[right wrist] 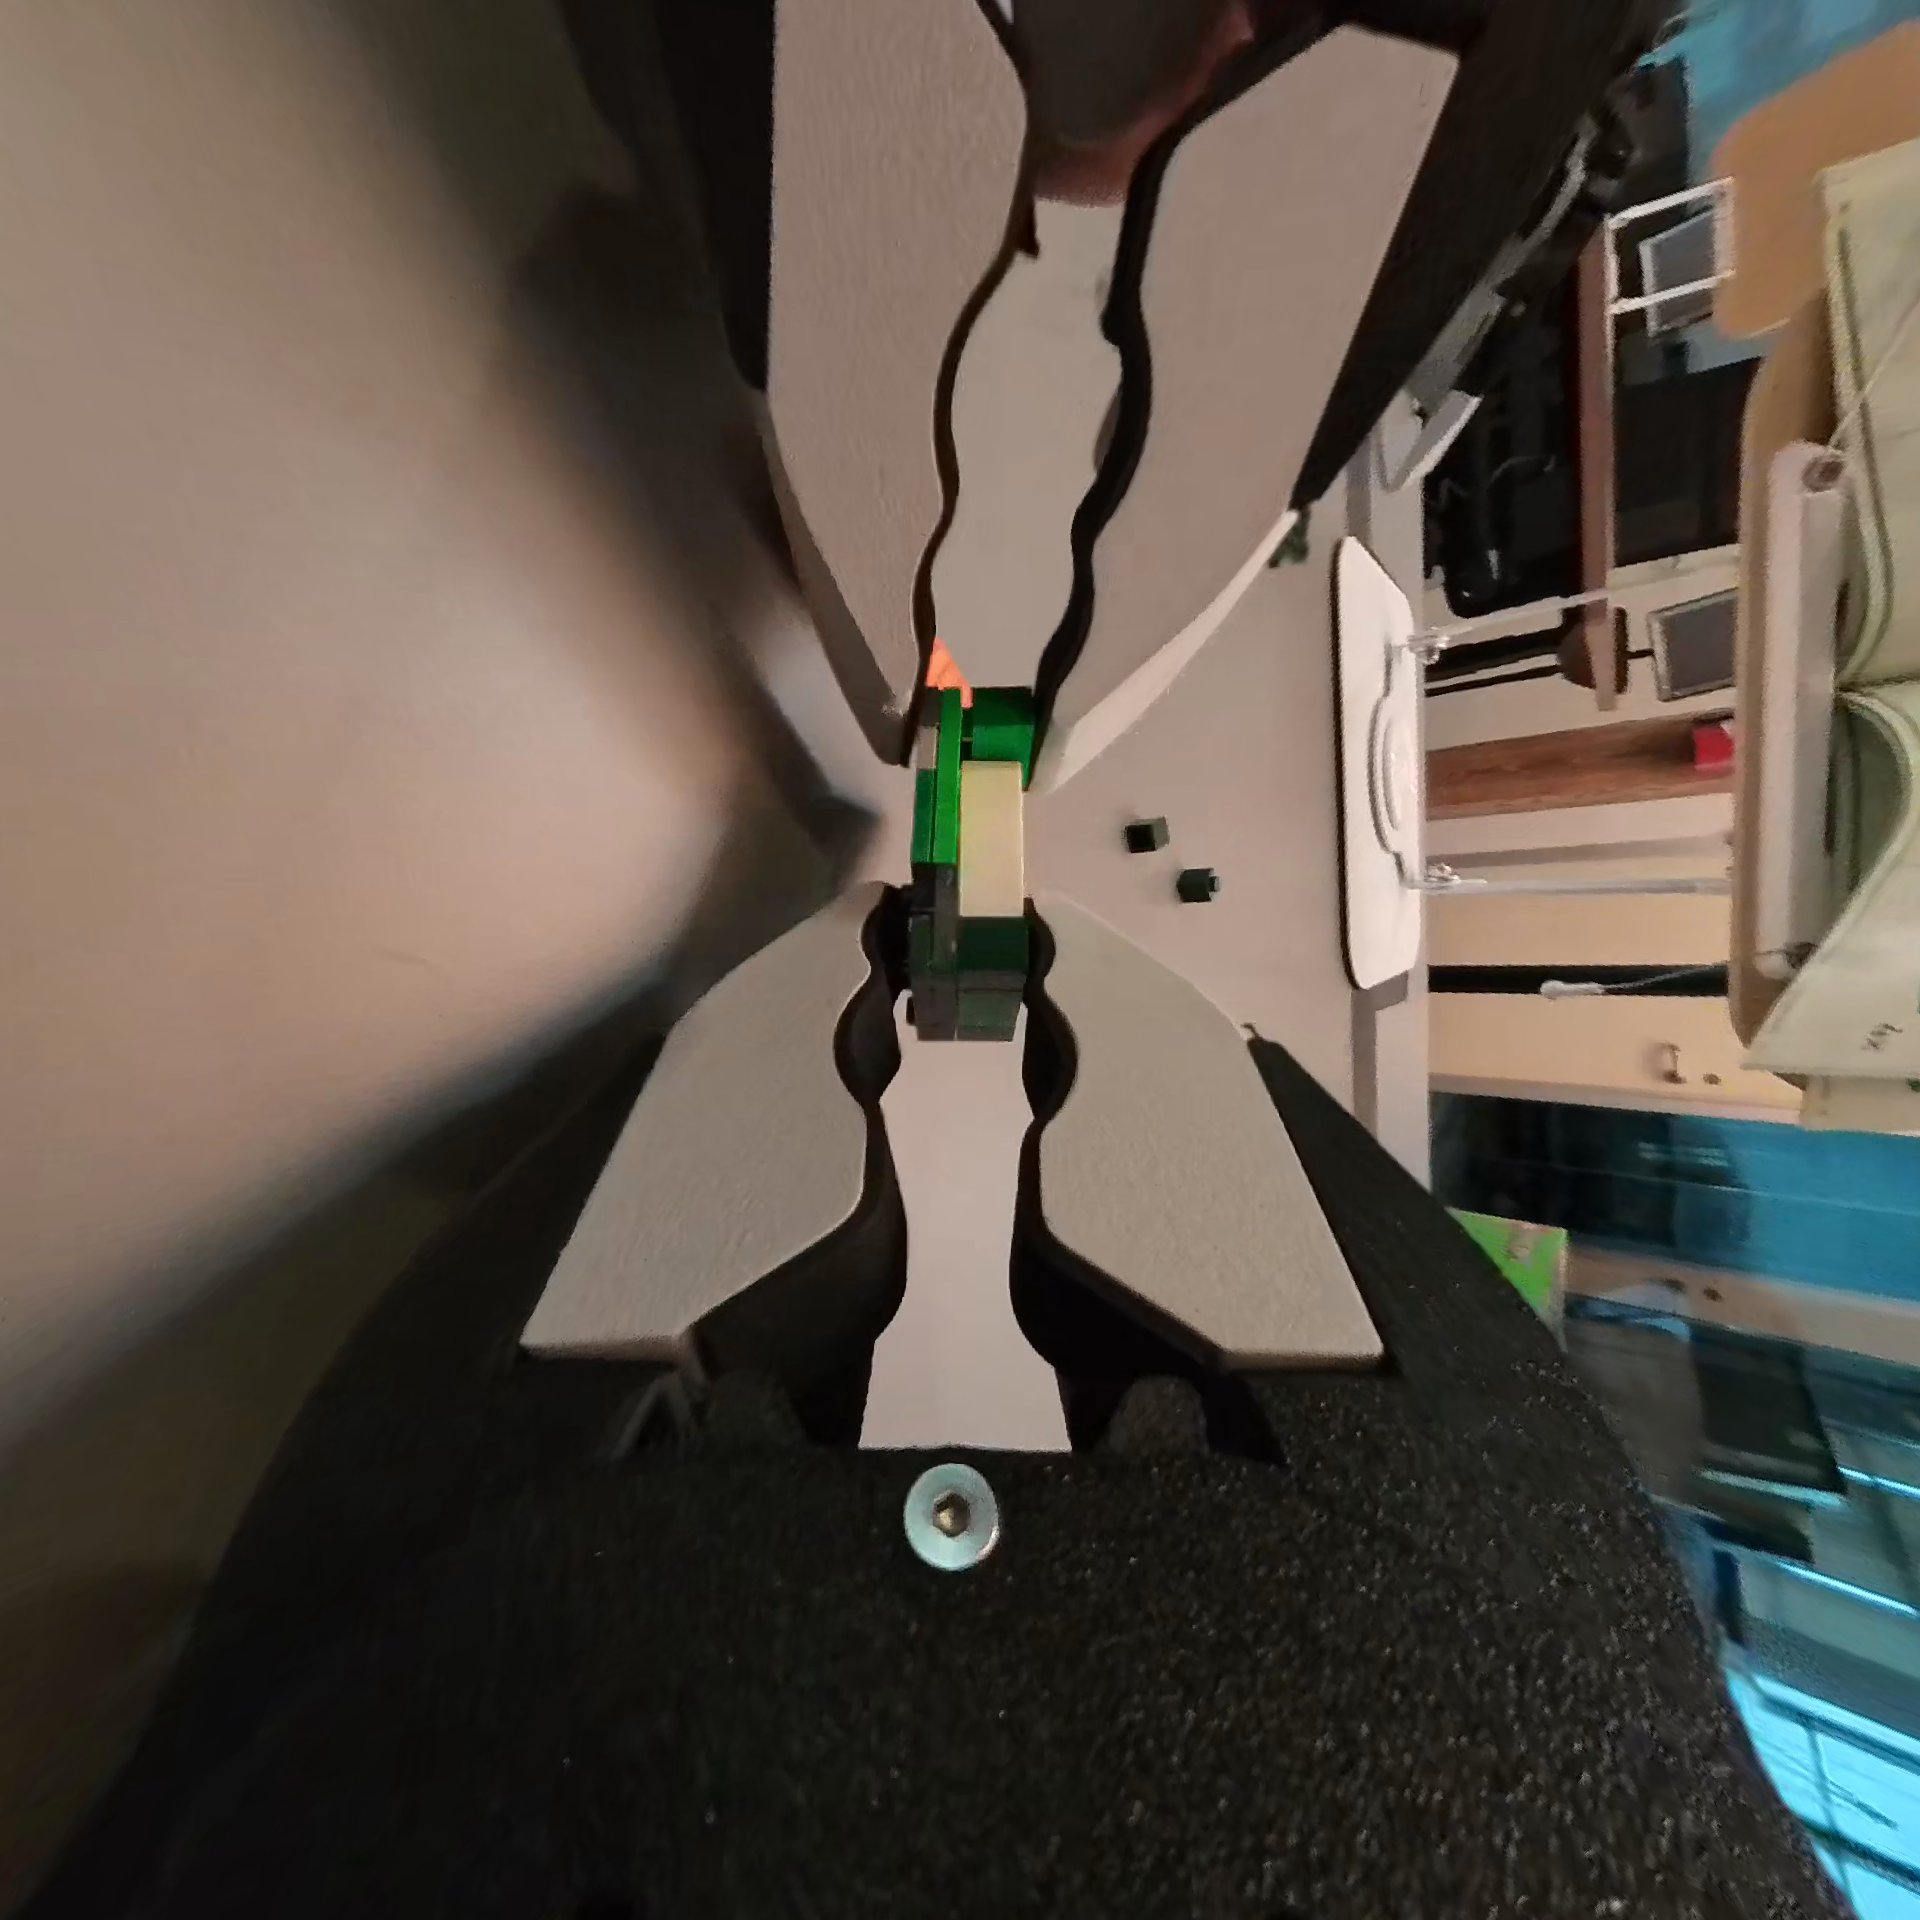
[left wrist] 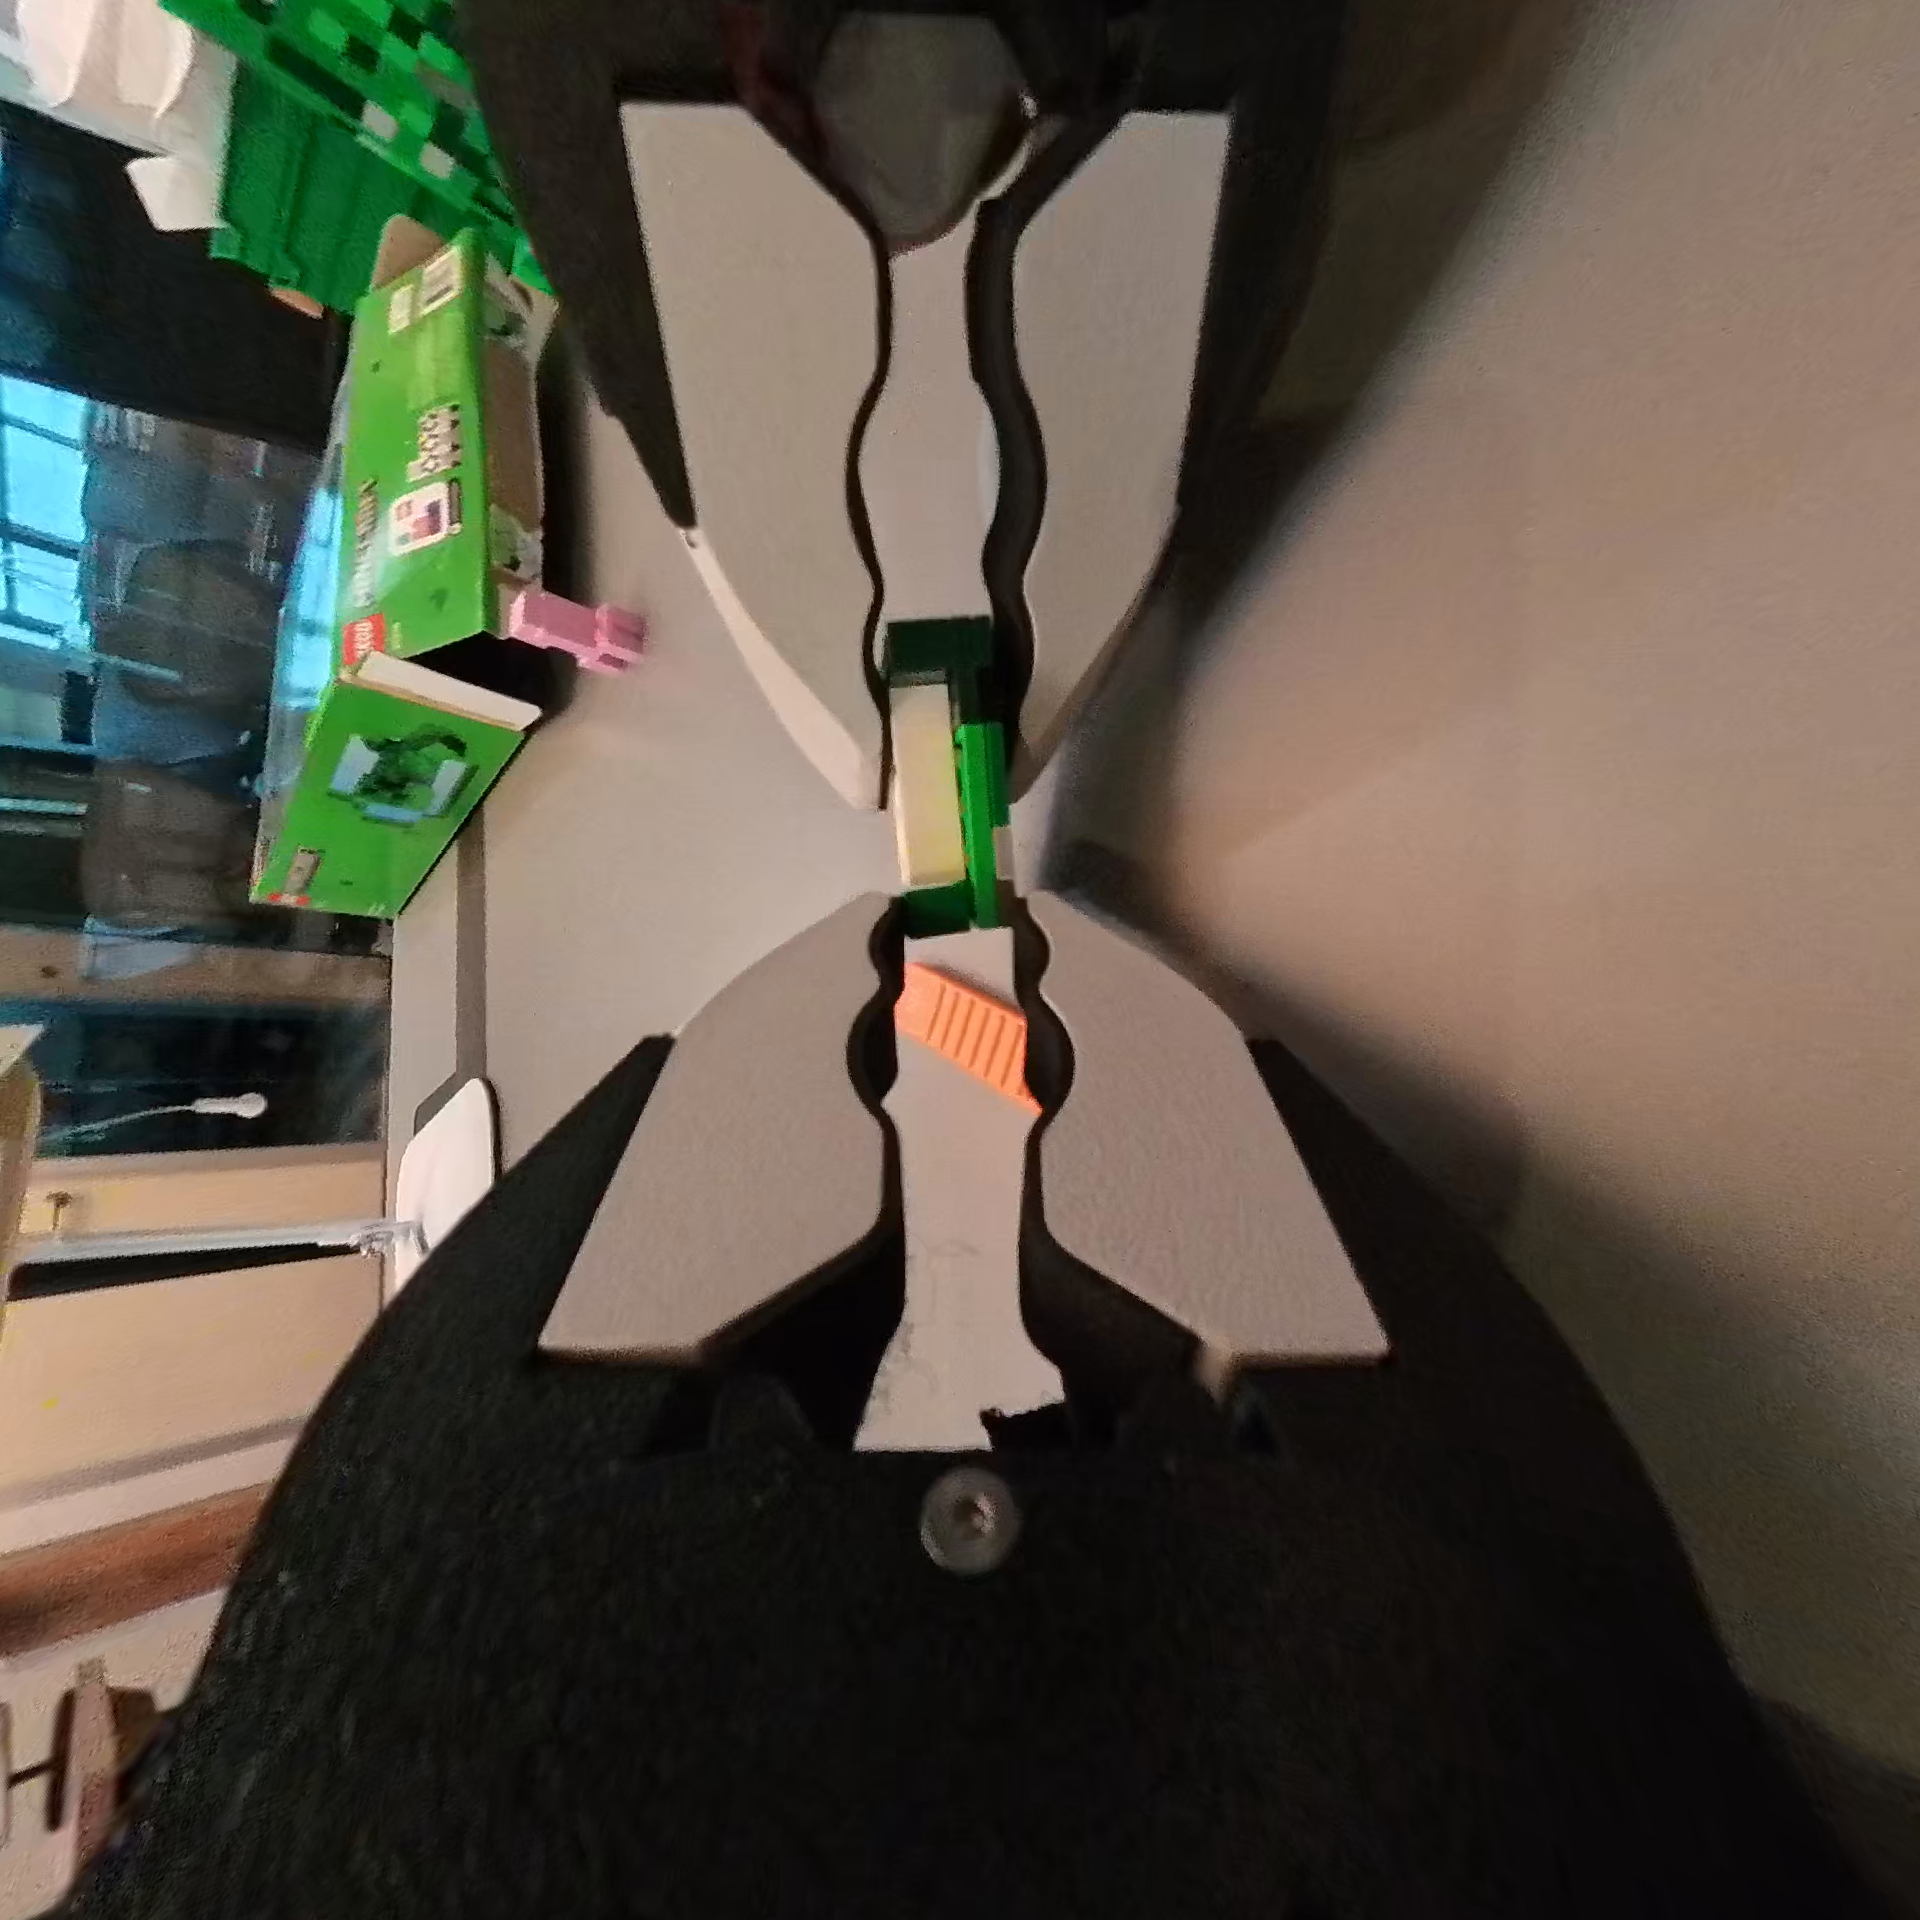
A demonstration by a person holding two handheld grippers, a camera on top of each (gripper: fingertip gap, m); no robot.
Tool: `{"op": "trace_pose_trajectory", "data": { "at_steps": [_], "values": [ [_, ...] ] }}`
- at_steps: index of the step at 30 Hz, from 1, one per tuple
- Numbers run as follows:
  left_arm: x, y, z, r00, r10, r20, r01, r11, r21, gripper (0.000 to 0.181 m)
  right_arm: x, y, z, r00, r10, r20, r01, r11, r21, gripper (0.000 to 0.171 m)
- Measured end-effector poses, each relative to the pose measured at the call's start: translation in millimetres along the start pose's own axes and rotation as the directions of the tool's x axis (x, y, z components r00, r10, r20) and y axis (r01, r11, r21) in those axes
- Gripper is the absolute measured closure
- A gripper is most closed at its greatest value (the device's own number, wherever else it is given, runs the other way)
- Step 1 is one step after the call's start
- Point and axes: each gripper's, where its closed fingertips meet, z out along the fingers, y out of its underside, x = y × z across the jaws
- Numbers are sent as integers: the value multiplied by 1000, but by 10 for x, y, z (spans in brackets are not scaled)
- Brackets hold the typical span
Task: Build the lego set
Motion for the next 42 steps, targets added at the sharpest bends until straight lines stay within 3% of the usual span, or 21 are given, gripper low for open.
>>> {"op": "trace_pose_trajectory", "data": {
  "at_steps": [9,17,21,24,27,32,34,42],
  "values": [
    [-23,-78,-95,1000,24,7,-24,998,66,165,22,-109,-82,996,81,37,-84,991,104,152],
    [-30,-64,-80,1000,7,4,-8,999,44,165,20,-87,-65,994,100,43,-104,988,112,152],
    [-135,-112,-95,992,-122,25,119,988,101,161,130,-65,-67,996,61,-66,-52,990,132,151],
    [-198,-180,-149,935,-346,-83,356,917,182,134,297,-170,-181,981,64,-181,-25,977,211,152],
    [-275,-369,-271,822,-511,-249,568,763,309,128,429,-239,-314,945,-13,-327,94,968,233,152],
    [-297,-531,-346,650,-603,-463,757,568,323,130,471,-382,-406,891,-98,-444,221,947,233,152],
    [-286,-578,-380,635,-589,-500,769,544,336,144,444,-415,-398,891,-110,-441,234,942,239,152],
    [-268,-579,-410,602,-581,-547,793,512,330,143,455,-452,-404,853,-166,-495,296,935,196,152]
  ]
}}
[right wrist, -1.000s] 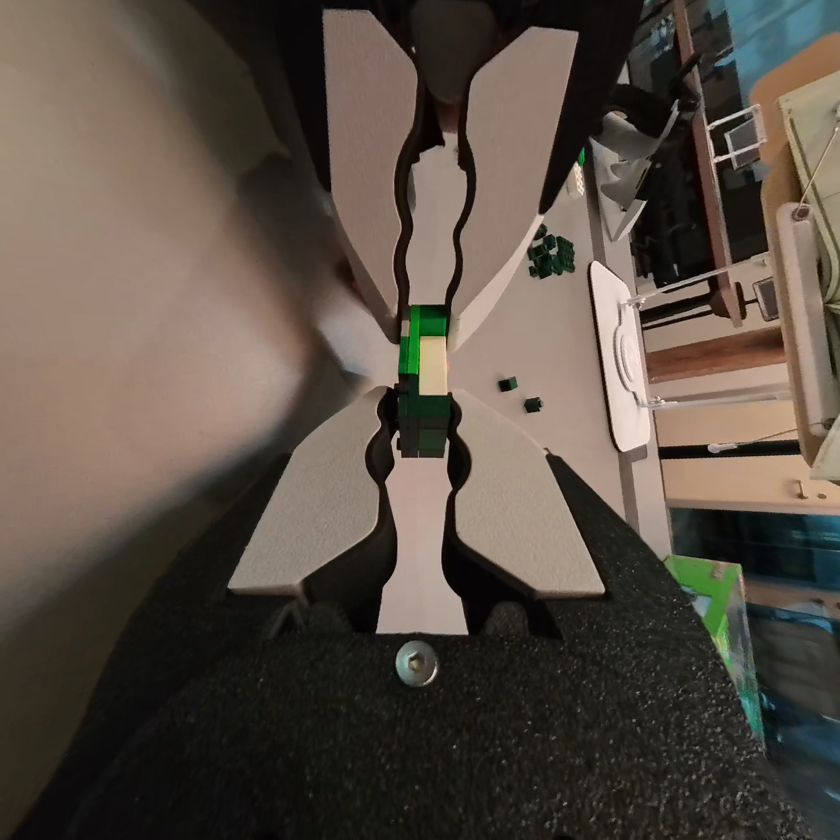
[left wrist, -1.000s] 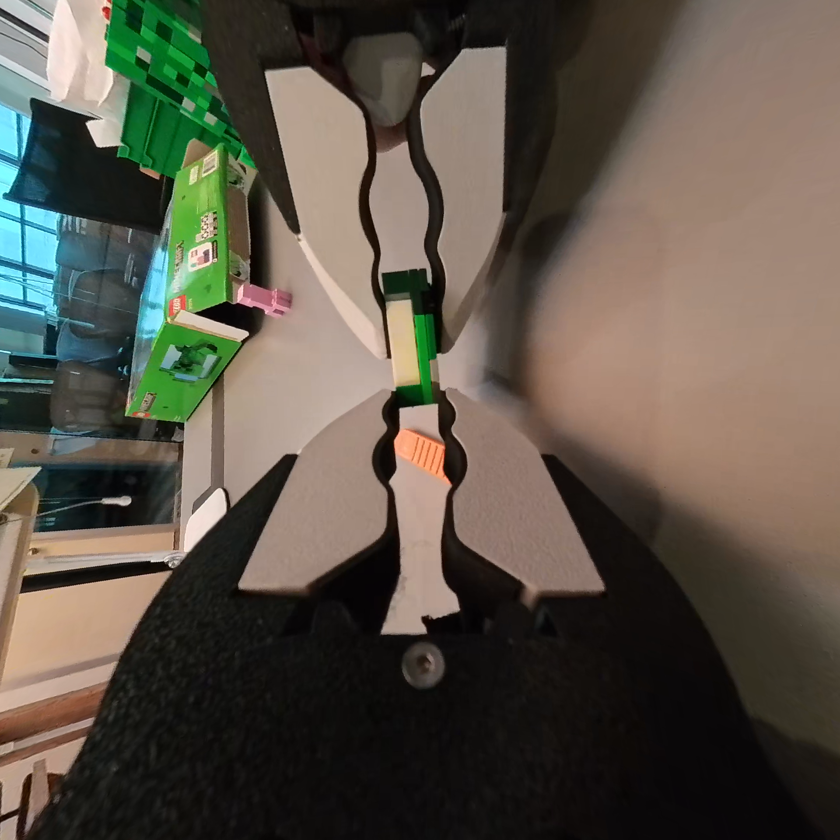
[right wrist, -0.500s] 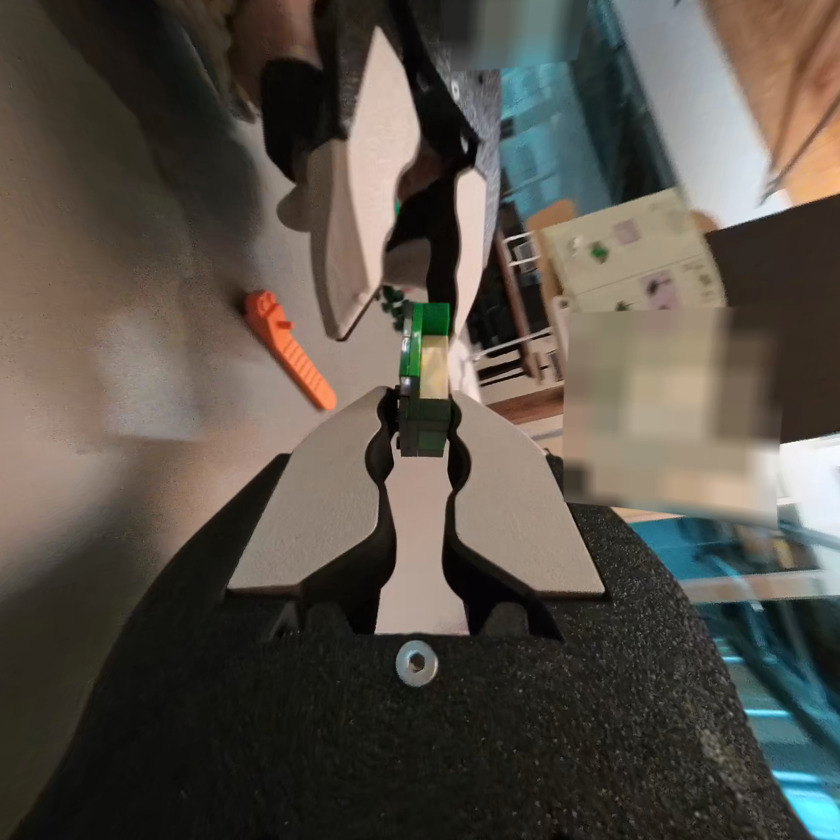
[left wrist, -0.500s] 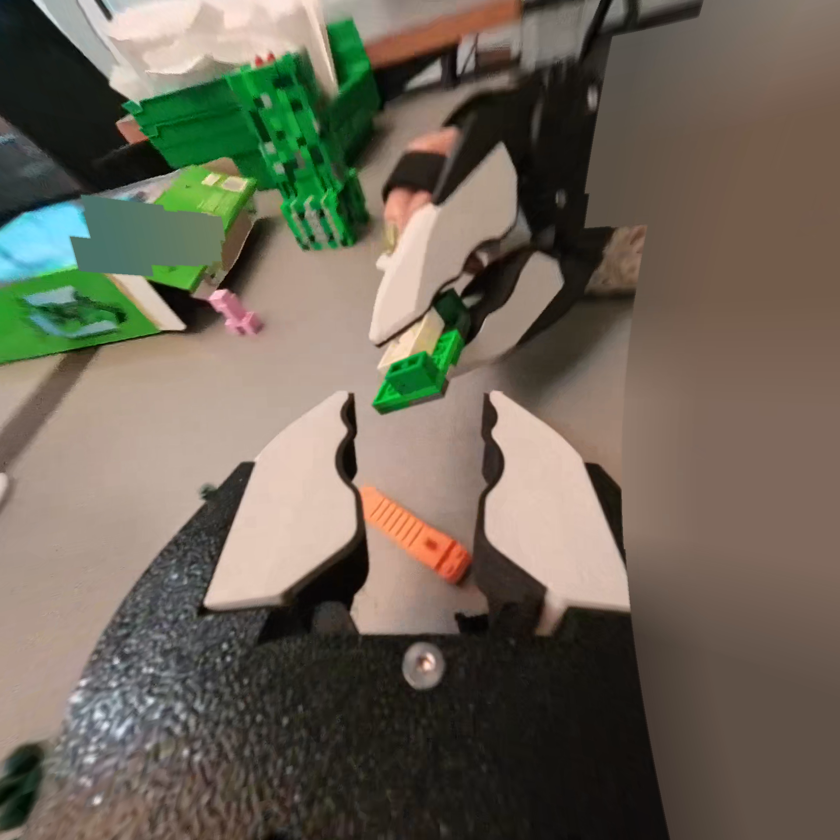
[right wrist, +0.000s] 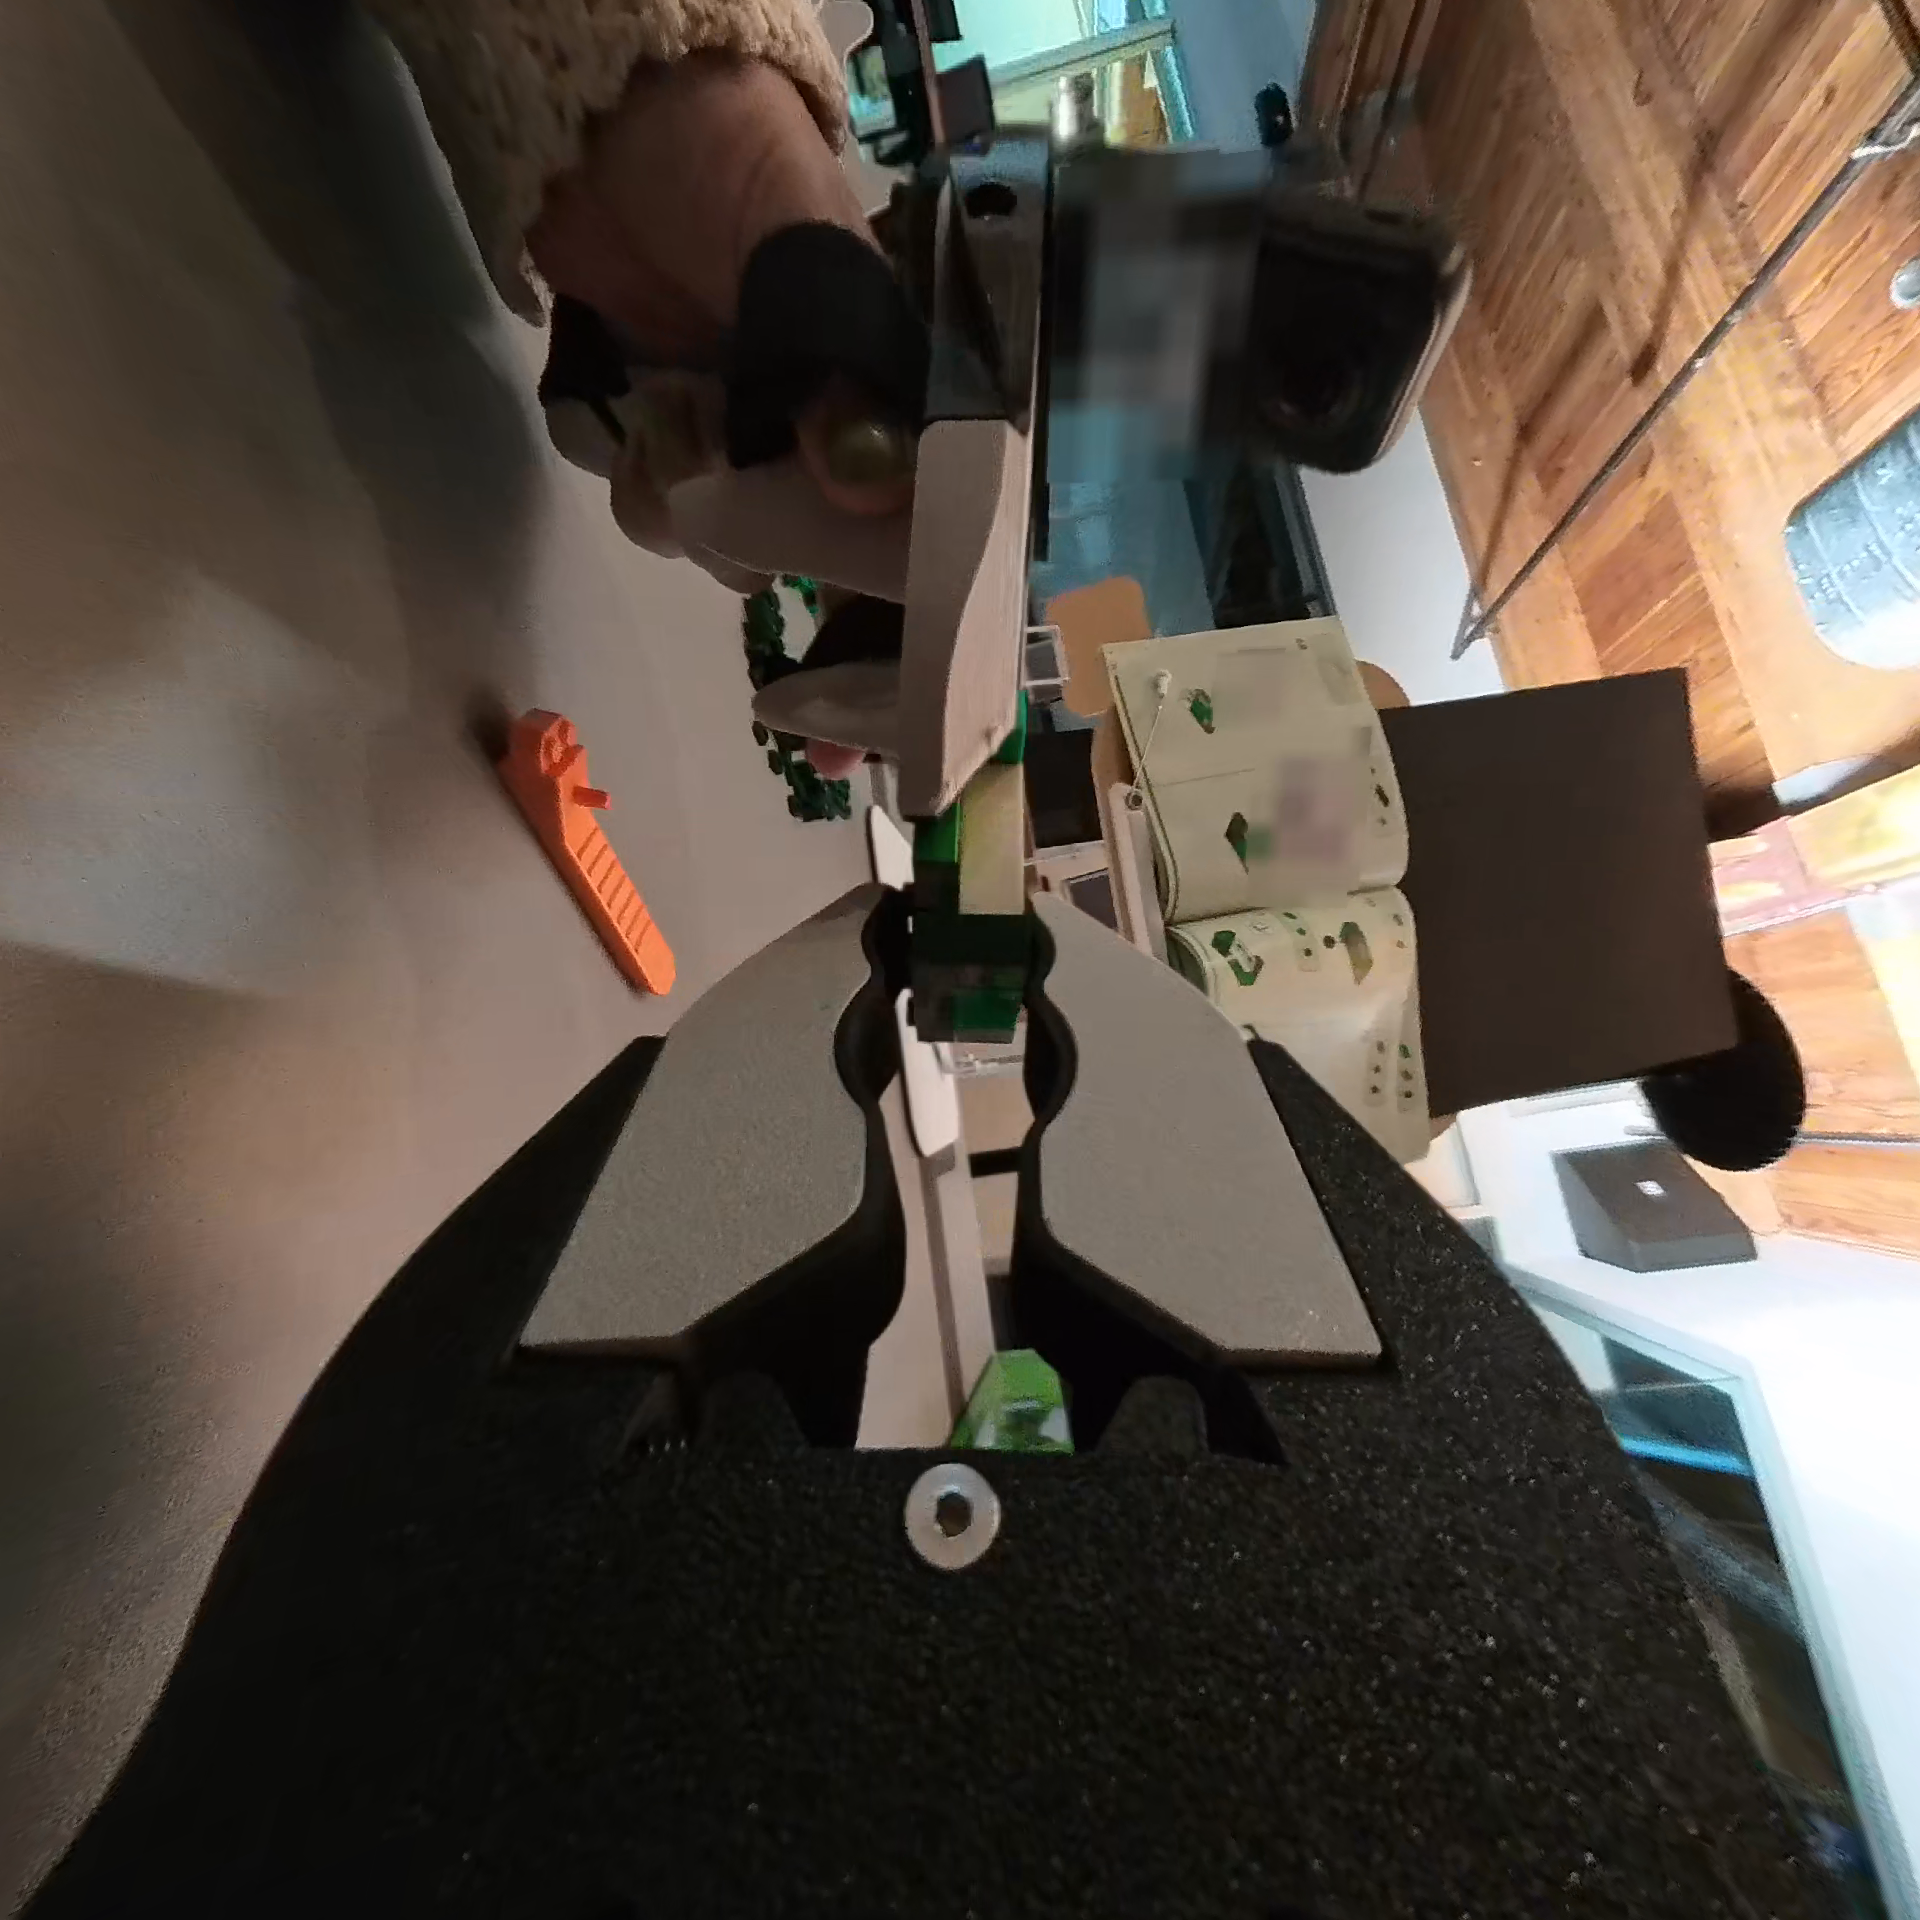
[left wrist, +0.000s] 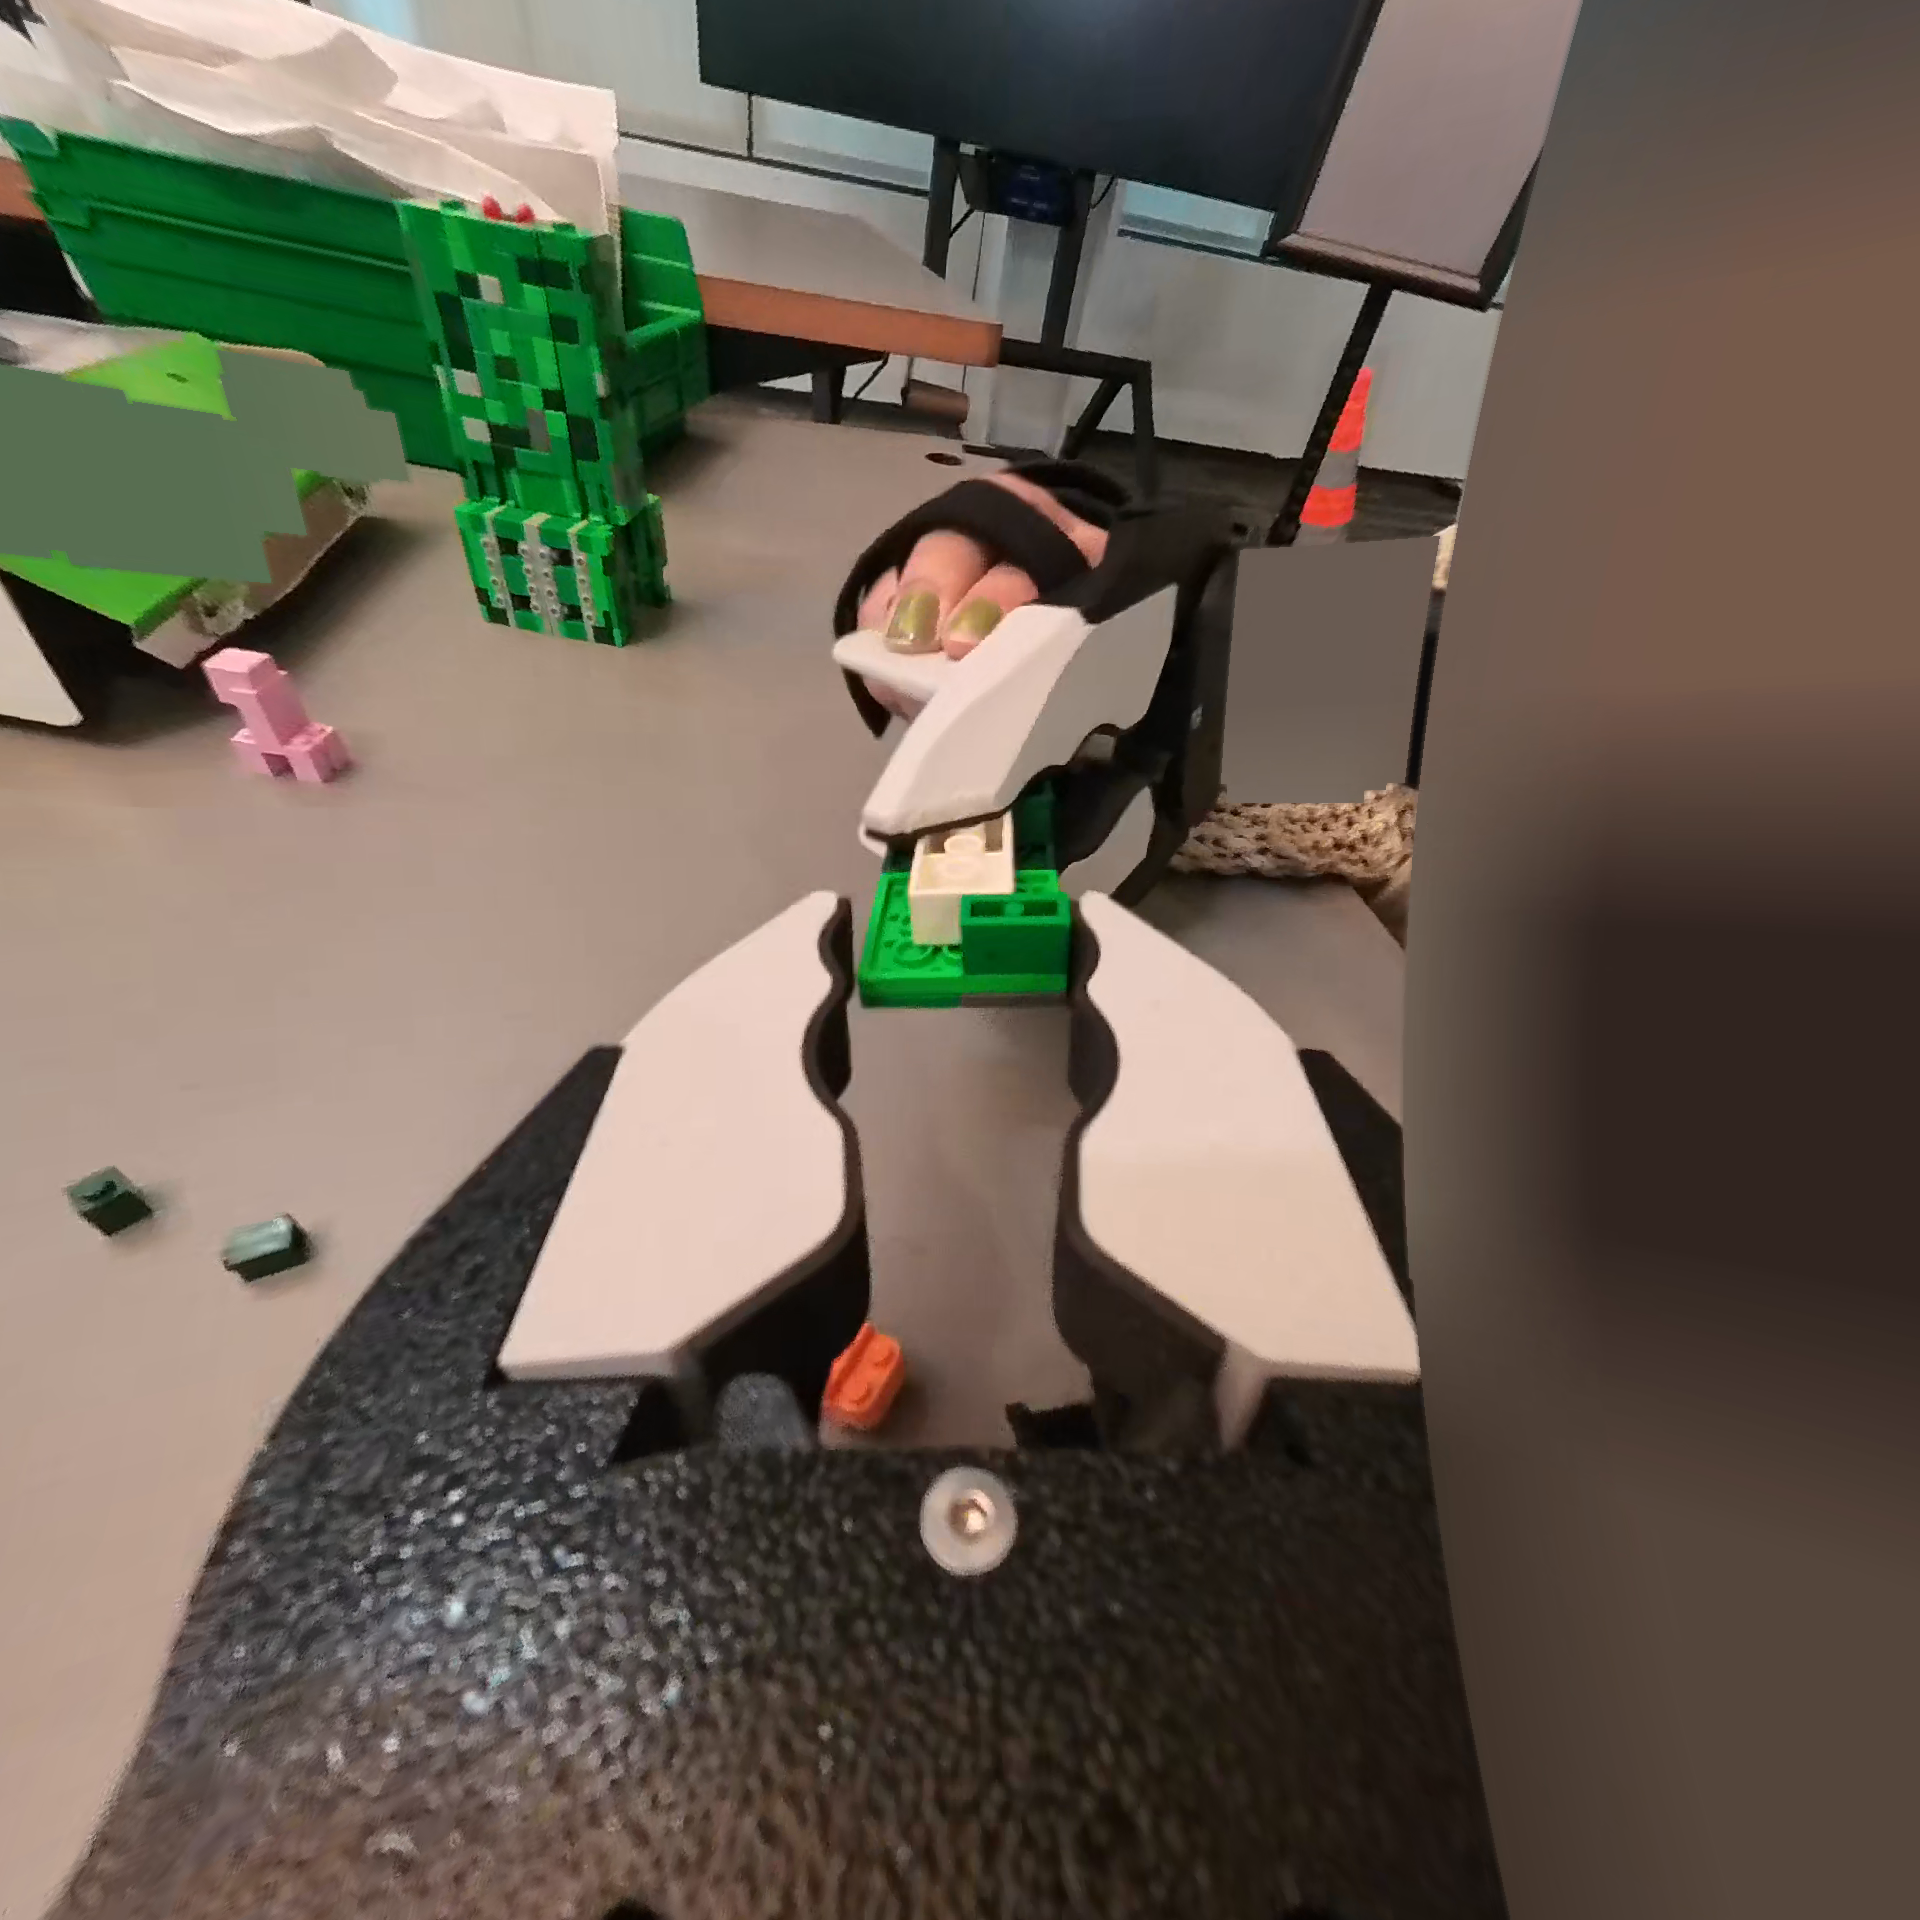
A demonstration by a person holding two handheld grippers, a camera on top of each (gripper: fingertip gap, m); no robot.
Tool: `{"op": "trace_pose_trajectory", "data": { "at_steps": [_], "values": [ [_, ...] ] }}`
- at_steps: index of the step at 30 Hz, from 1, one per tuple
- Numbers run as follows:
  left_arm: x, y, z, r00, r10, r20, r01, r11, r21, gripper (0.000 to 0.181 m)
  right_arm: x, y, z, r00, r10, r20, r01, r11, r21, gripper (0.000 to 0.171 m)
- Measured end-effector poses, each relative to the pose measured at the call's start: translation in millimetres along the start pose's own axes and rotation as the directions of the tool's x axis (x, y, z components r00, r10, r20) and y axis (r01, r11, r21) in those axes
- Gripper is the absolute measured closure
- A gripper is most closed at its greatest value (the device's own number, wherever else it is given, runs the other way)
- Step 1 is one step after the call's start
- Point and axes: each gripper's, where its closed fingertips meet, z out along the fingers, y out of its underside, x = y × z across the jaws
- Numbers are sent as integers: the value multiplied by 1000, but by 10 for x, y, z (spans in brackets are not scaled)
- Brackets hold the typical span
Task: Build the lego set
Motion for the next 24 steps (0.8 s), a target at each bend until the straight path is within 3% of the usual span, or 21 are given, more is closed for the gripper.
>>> {"op": "trace_pose_trajectory", "data": {
  "at_steps": [8,12,14,18,22,24],
  "values": [
    [23,44,-12,1000,24,-20,-25,999,-32,144,-17,-14,10,1000,-28,-1,28,1000,-3,152],
    [31,28,-24,999,7,-37,-7,1000,-8,133,-5,20,9,1000,-27,-5,26,1000,-14,152],
    [30,23,-38,999,14,-35,-14,1000,4,145,-3,21,9,1000,-26,-6,26,1000,-12,152],
    [26,44,-50,999,1,-41,-1,1000,0,144,-11,17,18,999,-39,-9,39,999,-15,152],
    [-98,63,-66,999,-29,32,29,1000,5,118,30,108,29,999,-38,-29,36,997,-64,152],
    [-103,42,-76,999,-21,41,20,1000,22,125,34,118,27,999,-29,-30,27,998,-63,152]
  ]
}}
